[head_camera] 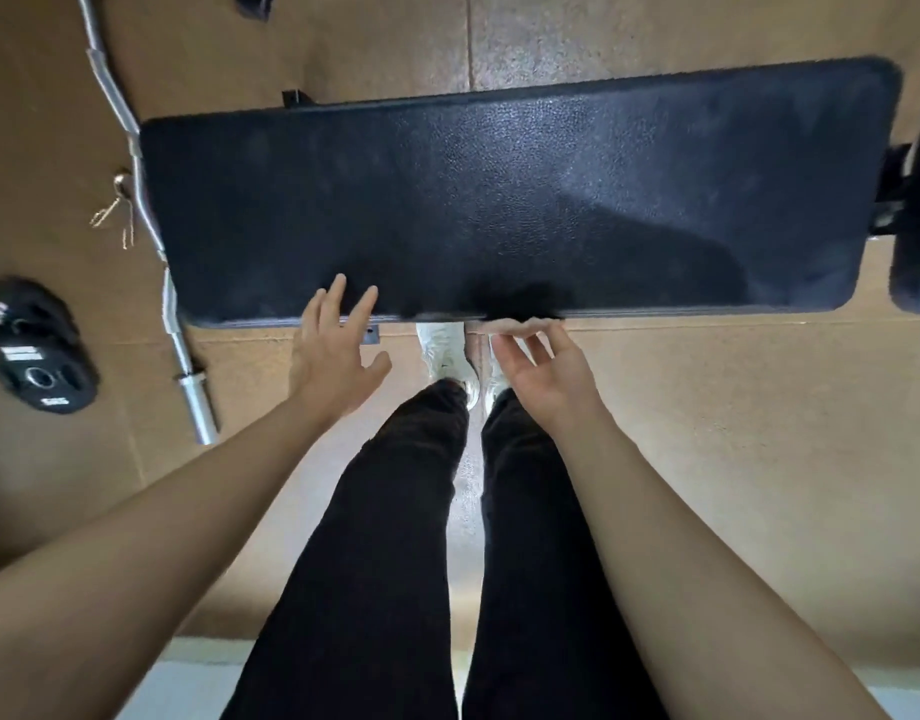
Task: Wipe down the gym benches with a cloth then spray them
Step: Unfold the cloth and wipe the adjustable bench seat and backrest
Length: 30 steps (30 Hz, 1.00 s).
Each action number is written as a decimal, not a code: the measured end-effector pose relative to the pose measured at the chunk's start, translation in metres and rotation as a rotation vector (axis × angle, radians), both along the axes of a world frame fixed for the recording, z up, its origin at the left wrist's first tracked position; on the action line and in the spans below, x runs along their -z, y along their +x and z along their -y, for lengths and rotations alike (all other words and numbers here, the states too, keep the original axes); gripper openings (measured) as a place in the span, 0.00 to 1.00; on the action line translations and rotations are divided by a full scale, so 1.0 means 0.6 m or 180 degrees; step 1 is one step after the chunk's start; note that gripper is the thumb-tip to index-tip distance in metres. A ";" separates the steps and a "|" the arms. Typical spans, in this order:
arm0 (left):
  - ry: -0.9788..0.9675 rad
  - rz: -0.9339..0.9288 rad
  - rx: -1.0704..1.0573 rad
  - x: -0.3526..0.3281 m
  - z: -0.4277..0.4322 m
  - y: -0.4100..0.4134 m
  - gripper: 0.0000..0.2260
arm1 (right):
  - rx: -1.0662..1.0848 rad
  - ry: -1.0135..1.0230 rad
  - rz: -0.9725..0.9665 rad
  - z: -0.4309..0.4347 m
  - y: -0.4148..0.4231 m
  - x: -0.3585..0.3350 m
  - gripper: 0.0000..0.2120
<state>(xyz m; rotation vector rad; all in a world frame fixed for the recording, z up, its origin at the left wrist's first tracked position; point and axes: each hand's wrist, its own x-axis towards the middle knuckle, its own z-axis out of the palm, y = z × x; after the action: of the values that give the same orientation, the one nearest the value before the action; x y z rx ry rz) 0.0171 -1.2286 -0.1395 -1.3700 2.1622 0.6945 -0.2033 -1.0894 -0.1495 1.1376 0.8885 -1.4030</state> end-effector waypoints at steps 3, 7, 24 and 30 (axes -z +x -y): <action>0.0000 -0.0135 -0.0074 0.011 -0.010 0.009 0.38 | 0.0129 -0.0119 0.0166 0.004 0.019 0.006 0.06; -0.0115 -0.0373 -0.0357 0.019 -0.020 0.008 0.36 | -0.0511 -0.0242 0.0086 0.024 0.050 0.005 0.03; 0.2351 -0.1467 -0.4011 0.015 -0.012 0.064 0.20 | -0.1762 -0.0281 -0.0069 0.121 0.188 -0.015 0.06; 0.2538 -0.1795 -0.4117 0.031 -0.013 0.085 0.12 | -0.2575 -0.0414 -0.0368 0.144 0.222 -0.023 0.08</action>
<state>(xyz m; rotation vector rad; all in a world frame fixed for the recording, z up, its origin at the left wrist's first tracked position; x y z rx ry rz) 0.0680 -1.2211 -0.1579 -2.0505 0.7101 2.2737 -0.0700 -1.1757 -0.1354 0.4925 1.1492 -0.8353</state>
